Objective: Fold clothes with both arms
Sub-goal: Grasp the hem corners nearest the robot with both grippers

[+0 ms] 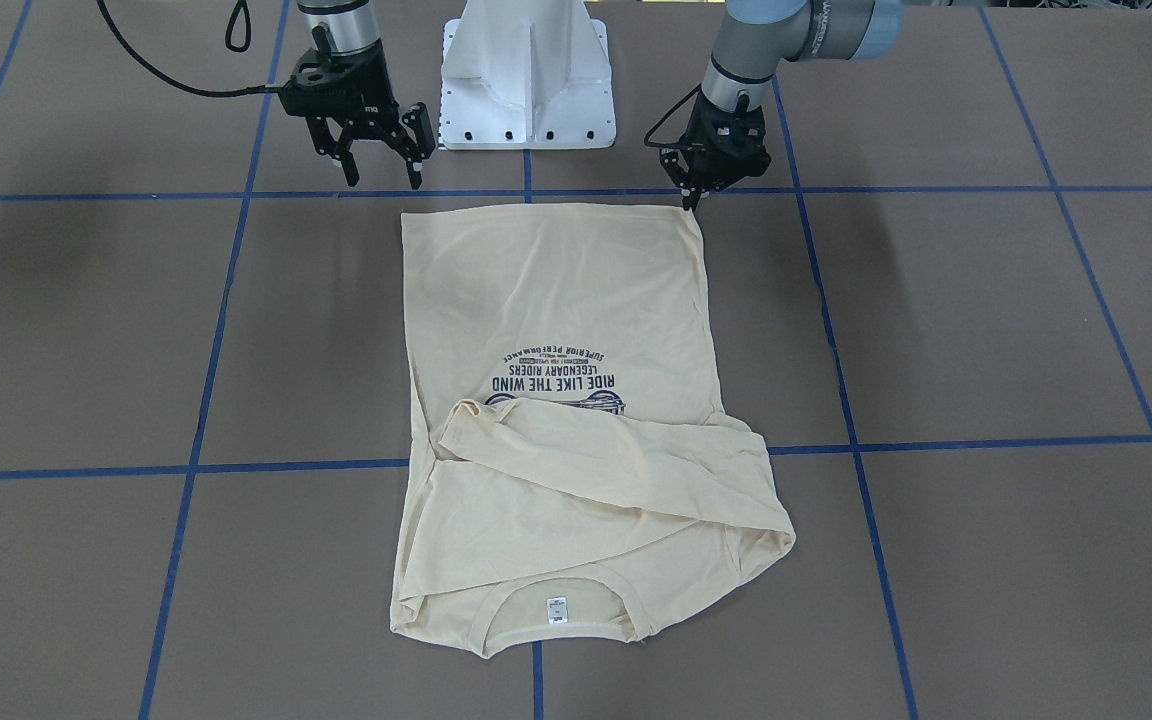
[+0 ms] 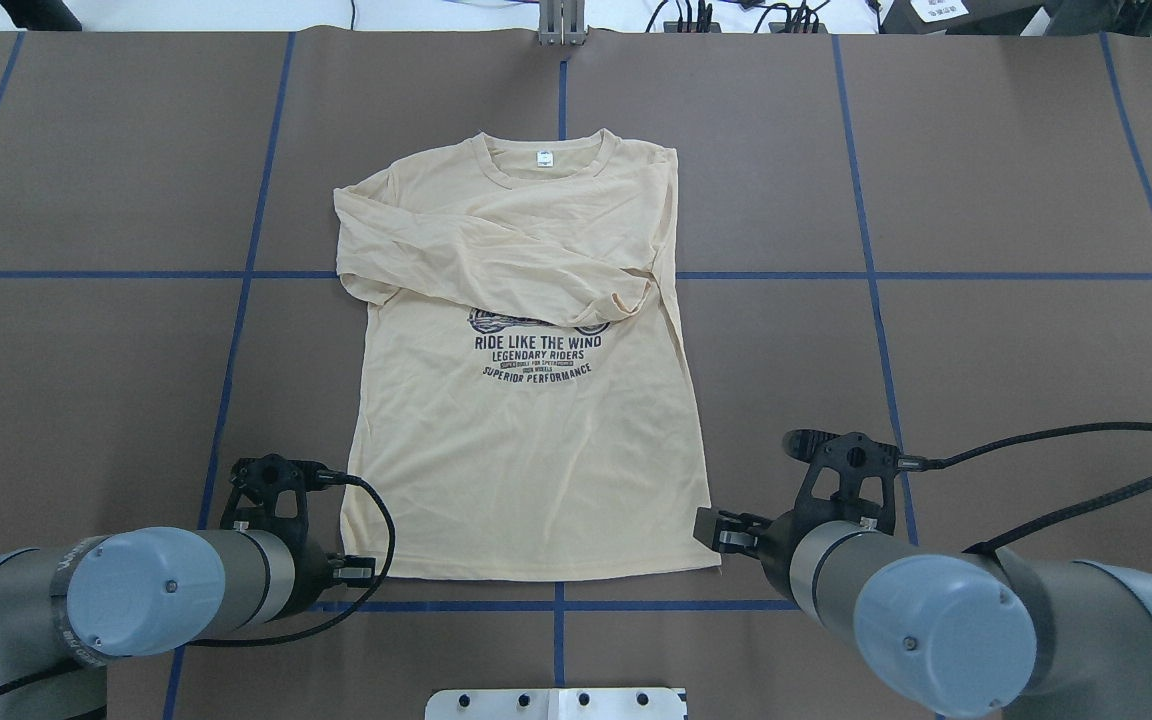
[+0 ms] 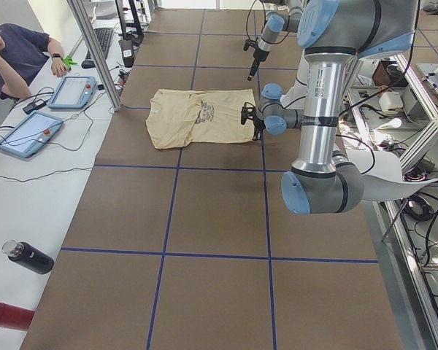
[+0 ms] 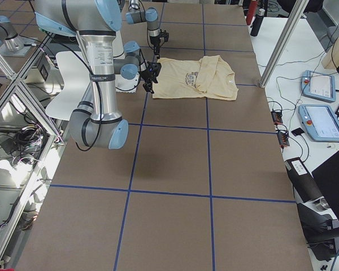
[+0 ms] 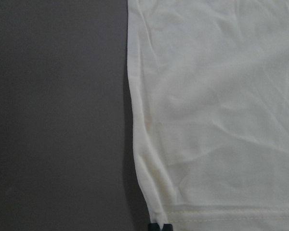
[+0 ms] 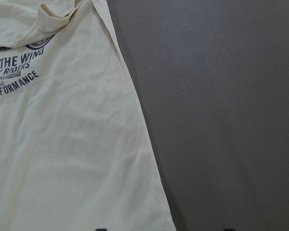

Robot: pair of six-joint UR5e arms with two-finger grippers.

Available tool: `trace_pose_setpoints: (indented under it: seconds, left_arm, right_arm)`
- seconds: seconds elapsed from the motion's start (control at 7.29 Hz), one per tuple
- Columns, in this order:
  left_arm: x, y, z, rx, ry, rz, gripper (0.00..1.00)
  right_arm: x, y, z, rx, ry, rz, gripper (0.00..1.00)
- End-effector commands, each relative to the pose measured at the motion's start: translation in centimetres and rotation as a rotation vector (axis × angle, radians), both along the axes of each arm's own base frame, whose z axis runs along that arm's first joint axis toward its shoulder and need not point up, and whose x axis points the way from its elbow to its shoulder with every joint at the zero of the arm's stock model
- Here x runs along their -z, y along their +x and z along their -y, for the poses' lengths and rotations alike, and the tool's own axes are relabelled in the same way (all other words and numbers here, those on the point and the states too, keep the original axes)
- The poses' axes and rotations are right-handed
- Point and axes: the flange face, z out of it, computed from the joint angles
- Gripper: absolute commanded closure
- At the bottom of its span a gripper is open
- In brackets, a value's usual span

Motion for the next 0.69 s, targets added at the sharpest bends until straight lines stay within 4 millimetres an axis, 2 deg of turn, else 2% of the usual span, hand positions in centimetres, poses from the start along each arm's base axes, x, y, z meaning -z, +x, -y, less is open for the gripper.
trace_pose_setpoints:
  seconds: [0.0,0.27,0.55]
  left_arm:
    - [0.1,0.0,0.0,0.001,0.001,-0.001,1.00]
    - [0.1,0.0,0.0,0.001,0.001,-0.001,1.00]
    - [0.1,0.0,0.0,0.001,0.001,-0.001,1.00]
  right_arm:
    - [0.1,-3.1,-0.4,-0.019,0.002,-0.002,0.53]
    - [-0.5,-3.2,-0.1,-0.017,0.010,-0.018,0.54]
    - [-2.1,-3.8,0.4,-0.023,0.009,-0.055,0.54]
